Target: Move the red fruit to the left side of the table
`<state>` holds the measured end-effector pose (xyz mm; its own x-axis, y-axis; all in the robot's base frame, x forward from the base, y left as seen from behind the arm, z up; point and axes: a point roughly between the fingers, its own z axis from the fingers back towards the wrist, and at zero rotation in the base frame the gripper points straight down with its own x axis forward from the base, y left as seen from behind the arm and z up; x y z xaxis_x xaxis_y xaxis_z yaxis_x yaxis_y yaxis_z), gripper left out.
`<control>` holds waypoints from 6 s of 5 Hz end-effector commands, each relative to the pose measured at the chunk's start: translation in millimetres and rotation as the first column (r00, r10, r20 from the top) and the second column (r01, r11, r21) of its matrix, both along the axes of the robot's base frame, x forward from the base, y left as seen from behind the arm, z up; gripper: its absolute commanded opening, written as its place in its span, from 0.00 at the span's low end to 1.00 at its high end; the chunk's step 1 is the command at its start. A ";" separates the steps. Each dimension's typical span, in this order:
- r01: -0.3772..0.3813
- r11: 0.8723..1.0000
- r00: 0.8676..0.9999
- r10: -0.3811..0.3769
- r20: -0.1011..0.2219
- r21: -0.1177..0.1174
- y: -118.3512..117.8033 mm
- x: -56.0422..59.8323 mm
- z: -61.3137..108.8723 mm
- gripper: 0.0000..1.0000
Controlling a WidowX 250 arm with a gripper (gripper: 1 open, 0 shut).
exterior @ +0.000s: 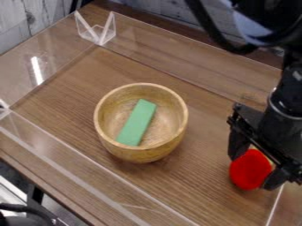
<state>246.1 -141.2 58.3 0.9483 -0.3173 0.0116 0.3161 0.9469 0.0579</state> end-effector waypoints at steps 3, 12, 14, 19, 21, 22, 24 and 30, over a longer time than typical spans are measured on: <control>-0.106 0.993 0.991 0.110 0.072 -0.051 21.8 5.7 20.6 1.00; -0.134 0.987 0.979 0.145 0.140 -0.090 12.2 4.6 52.5 1.00; -0.080 0.992 0.991 0.090 0.101 -0.095 12.9 7.0 20.2 1.00; 0.071 0.995 0.983 -0.057 0.173 -0.072 24.0 18.3 48.5 0.00; -0.201 0.979 0.953 0.206 0.224 -0.043 81.2 38.2 73.9 0.00; -0.242 0.970 0.942 0.243 0.230 -0.034 124.8 36.8 73.4 0.00; -0.396 0.917 0.884 0.391 0.255 -0.032 196.1 24.6 77.5 0.00; -0.675 0.736 0.697 0.658 0.284 -0.051 329.1 20.4 19.1 0.00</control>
